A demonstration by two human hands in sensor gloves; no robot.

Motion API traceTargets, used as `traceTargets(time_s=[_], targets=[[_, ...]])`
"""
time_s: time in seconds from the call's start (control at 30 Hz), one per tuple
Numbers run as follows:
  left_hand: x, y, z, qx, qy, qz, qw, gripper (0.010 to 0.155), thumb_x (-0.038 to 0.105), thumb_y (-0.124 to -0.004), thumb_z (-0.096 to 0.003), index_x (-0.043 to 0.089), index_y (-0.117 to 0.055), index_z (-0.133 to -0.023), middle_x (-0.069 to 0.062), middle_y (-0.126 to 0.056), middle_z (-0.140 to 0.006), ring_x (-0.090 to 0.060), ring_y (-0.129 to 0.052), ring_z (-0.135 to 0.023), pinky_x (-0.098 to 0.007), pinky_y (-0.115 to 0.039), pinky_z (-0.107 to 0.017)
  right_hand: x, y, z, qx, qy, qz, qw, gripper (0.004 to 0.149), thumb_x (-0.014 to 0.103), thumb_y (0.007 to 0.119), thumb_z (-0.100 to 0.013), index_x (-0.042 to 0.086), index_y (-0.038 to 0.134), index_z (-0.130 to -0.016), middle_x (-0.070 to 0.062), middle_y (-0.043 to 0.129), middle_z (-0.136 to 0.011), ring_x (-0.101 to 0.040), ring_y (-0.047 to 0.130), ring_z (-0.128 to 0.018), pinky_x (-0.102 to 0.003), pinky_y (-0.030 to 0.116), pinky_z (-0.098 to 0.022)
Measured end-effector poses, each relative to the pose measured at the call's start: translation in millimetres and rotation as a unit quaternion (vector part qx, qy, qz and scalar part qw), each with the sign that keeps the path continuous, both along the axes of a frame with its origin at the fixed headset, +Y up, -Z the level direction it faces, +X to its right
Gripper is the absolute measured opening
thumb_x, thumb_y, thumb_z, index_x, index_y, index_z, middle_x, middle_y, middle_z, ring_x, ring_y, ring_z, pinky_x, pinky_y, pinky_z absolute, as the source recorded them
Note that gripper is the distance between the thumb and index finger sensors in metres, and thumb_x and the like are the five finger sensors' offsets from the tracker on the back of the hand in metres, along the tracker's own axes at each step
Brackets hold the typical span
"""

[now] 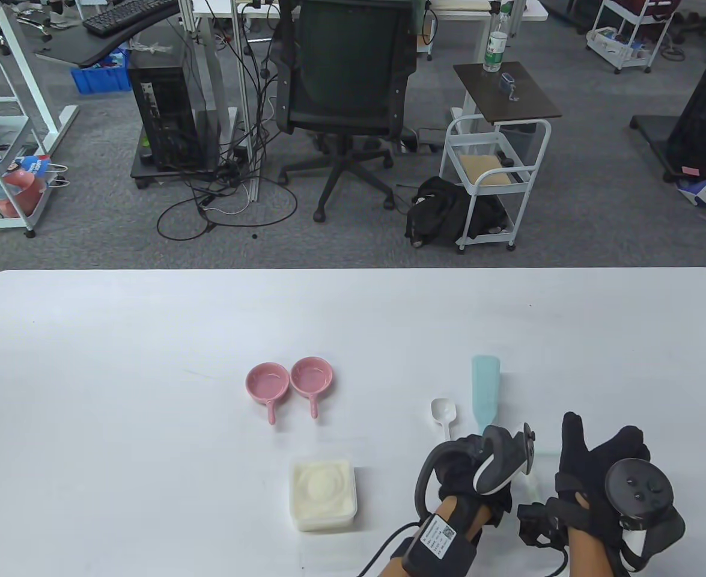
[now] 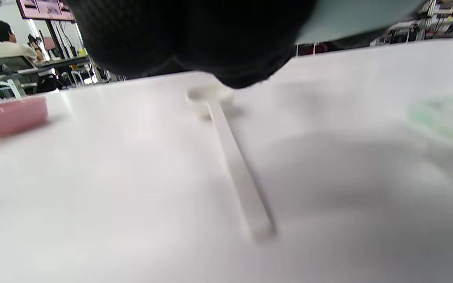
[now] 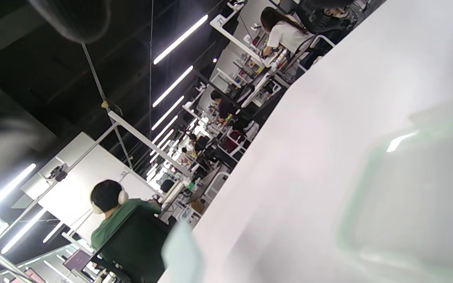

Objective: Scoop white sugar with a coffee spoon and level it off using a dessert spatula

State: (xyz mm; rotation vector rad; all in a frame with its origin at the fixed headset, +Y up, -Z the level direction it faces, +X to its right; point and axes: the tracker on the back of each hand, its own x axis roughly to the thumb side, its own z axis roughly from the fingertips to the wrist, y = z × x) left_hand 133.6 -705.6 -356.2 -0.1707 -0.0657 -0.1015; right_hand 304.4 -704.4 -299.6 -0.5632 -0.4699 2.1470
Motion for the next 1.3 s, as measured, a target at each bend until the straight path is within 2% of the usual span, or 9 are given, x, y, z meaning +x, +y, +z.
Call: traceTargets(time_s=[0.17,0.3,0.53,0.7,0.87,1.0,1.1,1.17,1.3], targets=[[-67.8,67.8,3.2,0.034,0.007,0.041,0.999,0.067,0.063,-0.067,-0.0567,0.008,-0.085,-0.089,-0.001,-0.1,-0.061,-0.005,-0.102,-0.029,-0.039,-0.092,-0.04,-13.8,-8.7,-5.9,-0.04,0.037,0.04,0.998,0.102,0.057,0.057,-0.067,-0.024,0.012,-0.108,-0.06,0.015,-0.099,-0.075,0.035,-0.088,-0.086,0.035,-0.057],[-143.5,87.3,10.1,0.049,0.032,0.088,0.994,0.064,0.062,-0.069,-0.0565,0.01,-0.079,-0.091,-0.004,-0.104,-0.068,-0.007,-0.108,-0.034,-0.038,-0.094,-0.039,-43.0,-20.3,-17.8,-0.109,0.11,0.115,0.981,0.099,0.058,0.057,-0.067,-0.023,0.019,-0.11,-0.057,0.025,-0.102,-0.07,0.047,-0.089,-0.083,0.045,-0.06],[-278.5,71.4,24.4,0.078,0.074,0.198,0.974,0.058,0.05,-0.073,-0.0591,0.004,-0.075,-0.095,0.001,-0.105,-0.055,-0.004,-0.107,-0.022,-0.035,-0.096,-0.031,-96.7,-23.7,-45.0,-0.2,0.188,0.242,0.931,0.091,0.056,0.058,-0.067,-0.017,0.029,-0.113,-0.053,0.032,-0.105,-0.061,0.062,-0.087,-0.077,0.057,-0.061],[-363.8,34.0,37.2,0.051,0.093,0.337,0.935,0.073,0.042,-0.07,-0.0622,-0.005,-0.051,-0.114,0.002,-0.101,-0.06,-0.005,-0.106,-0.022,-0.035,-0.096,-0.031,-130.8,-40.8,-68.7,-0.27,0.201,0.328,0.882,0.072,0.05,0.063,-0.067,-0.008,0.054,-0.109,-0.046,0.046,-0.105,-0.055,0.068,-0.085,-0.073,0.061,-0.062],[-402.1,5.9,49.0,-0.017,0.082,0.459,0.884,0.067,0.034,-0.071,-0.0629,-0.008,-0.053,-0.112,-0.006,-0.098,-0.08,-0.004,-0.108,-0.033,-0.037,-0.095,-0.037,-152.6,-59.6,-80.8,-0.315,0.194,0.409,0.834,0.068,0.051,0.065,-0.066,-0.004,0.061,-0.106,-0.045,0.048,-0.105,-0.055,0.066,-0.086,-0.074,0.059,-0.063],[-406.8,6.9,53.1,-0.076,0.068,0.473,0.875,0.064,0.027,-0.071,-0.0619,-0.009,-0.049,-0.11,-0.01,-0.092,-0.087,-0.007,-0.108,-0.045,-0.04,-0.093,-0.045,-161.0,-74.9,-83.0,-0.355,0.21,0.431,0.802,0.067,0.049,0.063,-0.067,-0.006,0.059,-0.105,-0.045,0.048,-0.105,-0.056,0.065,-0.088,-0.075,0.058,-0.064],[-408.3,3.8,58.3,-0.091,0.056,0.465,0.879,0.061,0.031,-0.065,-0.0634,-0.007,-0.051,-0.109,-0.007,-0.096,-0.069,-0.001,-0.101,-0.023,-0.036,-0.095,-0.035,-164.7,-75.9,-81.5,-0.323,0.217,0.449,0.805,0.053,0.041,0.064,-0.067,-0.001,0.063,-0.1,-0.04,0.059,-0.103,-0.052,0.072,-0.087,-0.073,0.061,-0.064],[-411.3,-3.4,61.2,-0.079,0.06,0.467,0.878,0.066,0.046,-0.056,-0.0656,-0.002,-0.055,-0.111,-0.003,-0.099,-0.059,0.0,-0.101,-0.018,-0.036,-0.096,-0.033,-165.5,-77.1,-81.3,-0.327,0.212,0.447,0.806,0.048,0.038,0.064,-0.067,0.0,0.065,-0.097,-0.039,0.059,-0.103,-0.052,0.071,-0.087,-0.074,0.06,-0.065],[-416.4,-16.7,61.9,-0.094,0.05,0.517,0.849,0.055,0.036,-0.053,-0.066,0.003,-0.067,-0.108,-0.005,-0.102,-0.063,-0.007,-0.108,-0.031,-0.041,-0.094,-0.041,-168.0,-78.4,-78.2,-0.312,0.202,0.438,0.818,0.041,0.034,0.064,-0.067,0.002,0.068,-0.092,-0.04,0.058,-0.102,-0.053,0.07,-0.087,-0.075,0.059,-0.064]])
